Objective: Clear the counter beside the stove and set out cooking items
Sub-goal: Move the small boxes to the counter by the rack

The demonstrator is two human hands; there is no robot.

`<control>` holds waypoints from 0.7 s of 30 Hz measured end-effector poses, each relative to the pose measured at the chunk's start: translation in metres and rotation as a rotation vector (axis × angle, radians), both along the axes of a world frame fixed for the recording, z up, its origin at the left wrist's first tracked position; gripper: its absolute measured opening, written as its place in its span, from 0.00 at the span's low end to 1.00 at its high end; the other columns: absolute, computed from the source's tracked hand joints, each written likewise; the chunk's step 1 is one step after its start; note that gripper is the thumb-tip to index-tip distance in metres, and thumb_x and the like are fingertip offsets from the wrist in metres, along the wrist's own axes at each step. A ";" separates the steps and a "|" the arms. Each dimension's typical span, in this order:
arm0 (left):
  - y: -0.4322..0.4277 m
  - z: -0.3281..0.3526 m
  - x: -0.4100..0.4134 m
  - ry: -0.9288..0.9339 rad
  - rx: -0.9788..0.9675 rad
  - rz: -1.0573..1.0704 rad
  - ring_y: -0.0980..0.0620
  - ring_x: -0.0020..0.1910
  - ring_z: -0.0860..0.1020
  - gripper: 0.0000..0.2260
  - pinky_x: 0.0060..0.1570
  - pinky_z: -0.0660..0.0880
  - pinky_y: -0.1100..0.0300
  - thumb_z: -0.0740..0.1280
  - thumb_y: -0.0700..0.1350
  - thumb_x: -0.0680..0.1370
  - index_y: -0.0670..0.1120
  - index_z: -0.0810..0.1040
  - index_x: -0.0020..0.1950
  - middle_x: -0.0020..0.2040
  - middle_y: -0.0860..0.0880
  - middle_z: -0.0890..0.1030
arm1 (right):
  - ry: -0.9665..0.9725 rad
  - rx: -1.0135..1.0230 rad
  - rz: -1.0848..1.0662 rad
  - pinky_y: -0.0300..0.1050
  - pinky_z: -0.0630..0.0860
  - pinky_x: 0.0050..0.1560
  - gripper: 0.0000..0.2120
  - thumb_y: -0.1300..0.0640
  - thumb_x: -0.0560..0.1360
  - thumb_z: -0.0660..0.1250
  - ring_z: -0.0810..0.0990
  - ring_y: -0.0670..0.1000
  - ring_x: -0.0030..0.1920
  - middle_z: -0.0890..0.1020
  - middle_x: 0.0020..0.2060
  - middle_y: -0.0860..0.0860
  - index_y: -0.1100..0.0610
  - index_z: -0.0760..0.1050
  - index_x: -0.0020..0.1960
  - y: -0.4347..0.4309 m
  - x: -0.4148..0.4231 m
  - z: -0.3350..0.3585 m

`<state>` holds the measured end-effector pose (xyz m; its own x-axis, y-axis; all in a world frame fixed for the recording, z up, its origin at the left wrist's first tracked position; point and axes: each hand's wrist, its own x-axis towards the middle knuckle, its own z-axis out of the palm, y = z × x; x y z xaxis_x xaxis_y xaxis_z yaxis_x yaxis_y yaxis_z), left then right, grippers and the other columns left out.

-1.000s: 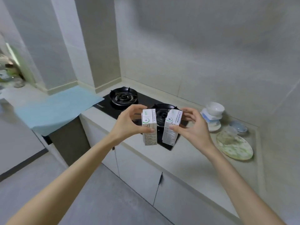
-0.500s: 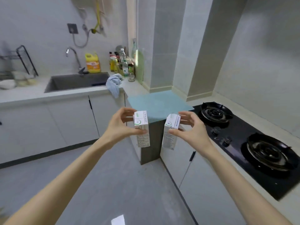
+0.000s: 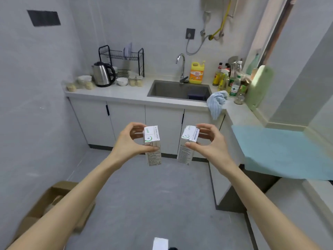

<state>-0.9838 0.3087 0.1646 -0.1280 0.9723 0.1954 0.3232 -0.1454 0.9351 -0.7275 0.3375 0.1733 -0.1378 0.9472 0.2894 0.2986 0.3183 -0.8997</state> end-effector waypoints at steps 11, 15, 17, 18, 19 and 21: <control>0.148 -0.008 -0.153 0.001 -0.009 0.306 0.59 0.55 0.78 0.31 0.54 0.75 0.65 0.83 0.42 0.57 0.50 0.74 0.56 0.55 0.55 0.80 | 0.041 -0.013 0.264 0.32 0.77 0.47 0.28 0.59 0.63 0.80 0.78 0.43 0.56 0.80 0.55 0.46 0.53 0.74 0.60 0.212 -0.168 -0.008; 0.206 -0.002 -0.201 0.000 0.002 0.380 0.59 0.54 0.78 0.31 0.52 0.75 0.69 0.83 0.39 0.57 0.48 0.74 0.57 0.56 0.53 0.80 | 0.030 -0.011 0.342 0.33 0.78 0.49 0.28 0.59 0.63 0.80 0.78 0.42 0.56 0.80 0.54 0.44 0.52 0.74 0.59 0.285 -0.224 -0.001; 0.226 -0.001 -0.222 0.004 0.006 0.405 0.59 0.54 0.78 0.32 0.51 0.75 0.69 0.83 0.40 0.57 0.47 0.73 0.58 0.56 0.53 0.80 | 0.029 -0.003 0.372 0.33 0.78 0.49 0.28 0.59 0.63 0.80 0.77 0.42 0.56 0.79 0.54 0.44 0.52 0.74 0.59 0.313 -0.249 0.000; 0.235 -0.001 -0.233 0.003 0.004 0.421 0.59 0.54 0.78 0.33 0.51 0.75 0.69 0.83 0.40 0.57 0.47 0.74 0.58 0.56 0.53 0.80 | 0.030 -0.006 0.383 0.33 0.78 0.49 0.28 0.58 0.63 0.80 0.77 0.42 0.56 0.79 0.54 0.43 0.52 0.74 0.59 0.326 -0.260 0.000; 0.247 -0.002 -0.246 -0.001 0.003 0.437 0.58 0.54 0.78 0.33 0.51 0.75 0.70 0.83 0.40 0.57 0.46 0.74 0.58 0.56 0.52 0.80 | 0.027 -0.005 0.396 0.34 0.78 0.49 0.28 0.58 0.63 0.80 0.77 0.43 0.56 0.79 0.54 0.43 0.52 0.74 0.59 0.341 -0.274 -0.001; 0.270 -0.005 -0.270 -0.001 -0.003 0.463 0.58 0.54 0.79 0.33 0.51 0.75 0.69 0.83 0.40 0.57 0.46 0.74 0.58 0.55 0.52 0.80 | 0.019 0.001 0.413 0.31 0.76 0.47 0.28 0.58 0.63 0.80 0.77 0.43 0.56 0.79 0.54 0.43 0.53 0.74 0.59 0.370 -0.300 -0.003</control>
